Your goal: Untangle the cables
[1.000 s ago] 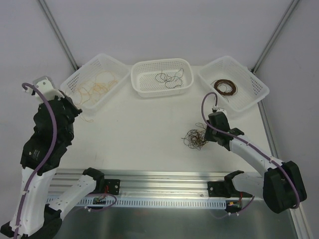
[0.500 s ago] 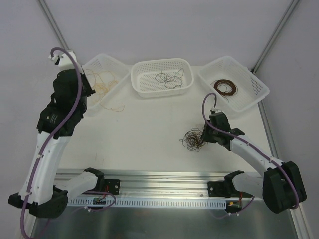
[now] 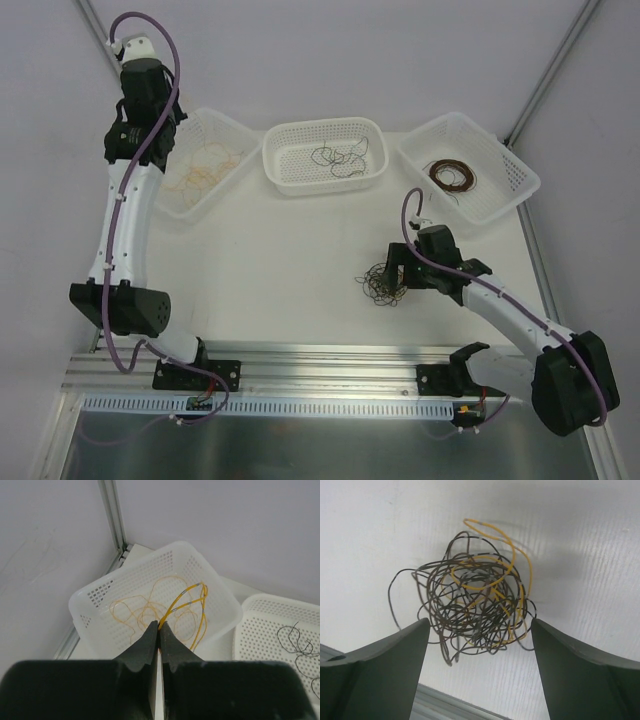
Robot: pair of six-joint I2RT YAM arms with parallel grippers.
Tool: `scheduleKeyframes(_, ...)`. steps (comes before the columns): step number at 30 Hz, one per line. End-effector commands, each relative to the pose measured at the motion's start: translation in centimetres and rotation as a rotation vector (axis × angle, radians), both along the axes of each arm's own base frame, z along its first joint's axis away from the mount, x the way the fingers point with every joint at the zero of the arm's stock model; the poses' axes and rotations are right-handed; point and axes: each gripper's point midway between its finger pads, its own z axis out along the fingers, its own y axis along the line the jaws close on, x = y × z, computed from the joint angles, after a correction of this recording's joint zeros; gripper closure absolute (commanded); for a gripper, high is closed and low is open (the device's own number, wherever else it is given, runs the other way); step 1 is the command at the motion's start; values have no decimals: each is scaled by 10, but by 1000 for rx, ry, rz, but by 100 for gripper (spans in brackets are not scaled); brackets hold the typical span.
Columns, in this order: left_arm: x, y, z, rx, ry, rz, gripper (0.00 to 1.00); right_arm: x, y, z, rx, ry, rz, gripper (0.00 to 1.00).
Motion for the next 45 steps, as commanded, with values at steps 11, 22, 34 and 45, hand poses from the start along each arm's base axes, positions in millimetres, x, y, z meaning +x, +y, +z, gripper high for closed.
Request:
scheduleKeyframes(11, 97, 59, -66, -115, 60, 67, 75, 1, 1, 53, 12, -149, 62, 8)
scheduleKeyframes(22, 52, 17, -148, -402, 227, -46, 1, 4, -9, 42, -28, -131, 1, 9)
scheduleKeyframes(34, -74, -95, -179, -489, 296, -252, 1, 25, -24, 50, -83, -171, -116, 25)
scheduleKeyframes(45, -176, -169, -242, -522, 435, -521, 1, 60, -24, 55, -27, -177, -232, 50)
